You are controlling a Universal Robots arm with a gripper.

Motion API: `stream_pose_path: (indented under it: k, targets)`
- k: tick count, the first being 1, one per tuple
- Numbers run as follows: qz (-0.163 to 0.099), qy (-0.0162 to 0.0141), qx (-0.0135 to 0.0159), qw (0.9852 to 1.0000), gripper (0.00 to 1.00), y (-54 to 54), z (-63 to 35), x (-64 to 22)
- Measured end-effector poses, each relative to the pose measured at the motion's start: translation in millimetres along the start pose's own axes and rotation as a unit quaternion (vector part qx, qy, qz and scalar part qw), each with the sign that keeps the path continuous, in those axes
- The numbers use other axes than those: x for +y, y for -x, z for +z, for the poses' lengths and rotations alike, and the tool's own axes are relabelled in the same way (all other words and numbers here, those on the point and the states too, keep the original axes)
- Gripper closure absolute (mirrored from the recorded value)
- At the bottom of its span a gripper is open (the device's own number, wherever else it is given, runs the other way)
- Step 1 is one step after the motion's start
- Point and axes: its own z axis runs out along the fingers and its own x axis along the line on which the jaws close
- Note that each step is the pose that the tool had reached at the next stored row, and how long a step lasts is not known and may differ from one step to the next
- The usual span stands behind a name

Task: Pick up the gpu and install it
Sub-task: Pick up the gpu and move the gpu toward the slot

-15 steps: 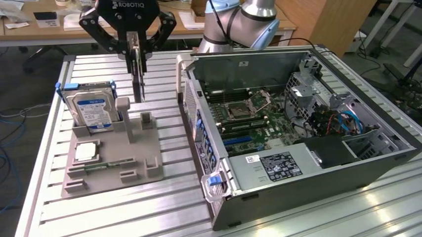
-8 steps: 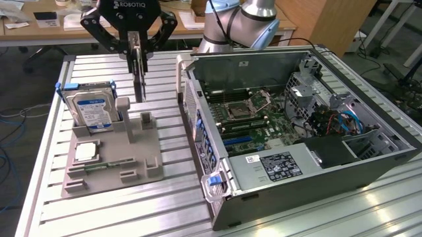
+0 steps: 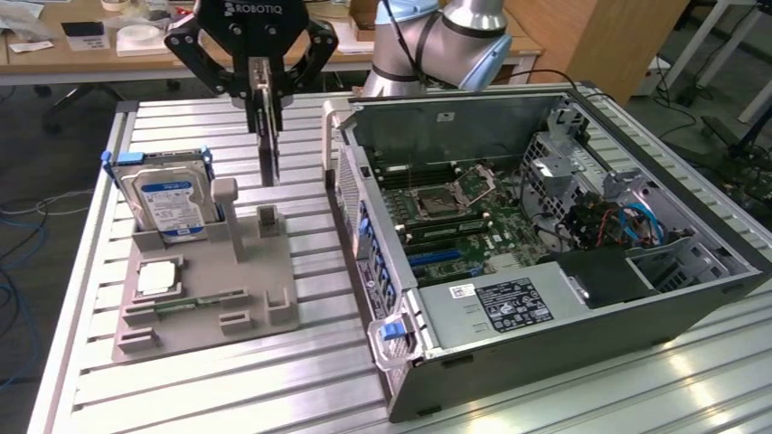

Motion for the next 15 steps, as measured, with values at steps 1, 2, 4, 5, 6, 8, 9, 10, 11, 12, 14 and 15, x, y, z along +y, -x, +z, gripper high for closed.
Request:
stream_pose_path:
  k: [1,2,4,5,6,8,9,10,11,12,14,15]
  targets:
    - [0.0,0.0001,0.0,1.0,0.73,1.6,0.0,0.0]
    - [0.0,0.0001,0.0,1.0,0.73,3.1,0.0,0.0]
    - [0.0,0.0,0.0,1.0,0.73,6.0,-0.1,0.1]
    - [0.0,0.0,0.0,1.0,0.73,7.5,-0.1,0.1]
    - [0.0,0.0,0.0,1.0,0.73,9.0,-0.2,0.1]
    - [0.0,0.0,0.0,1.0,0.73,12.1,-0.2,0.1]
    - [0.0,0.0,0.0,1.0,0.73,13.8,-0.2,0.2]
    - [0.0,0.0,0.0,1.0,0.73,15.4,-0.3,0.2]
    - [0.0,0.0,0.0,1.0,0.73,17.0,-0.2,0.2]
    - [0.0,0.0,0.0,1.0,0.73,18.6,-0.3,0.2]
    - [0.0,0.0,0.0,1.0,0.73,21.8,-0.3,0.3]
    - [0.0,0.0,0.0,1.0,0.73,23.5,-0.4,0.3]
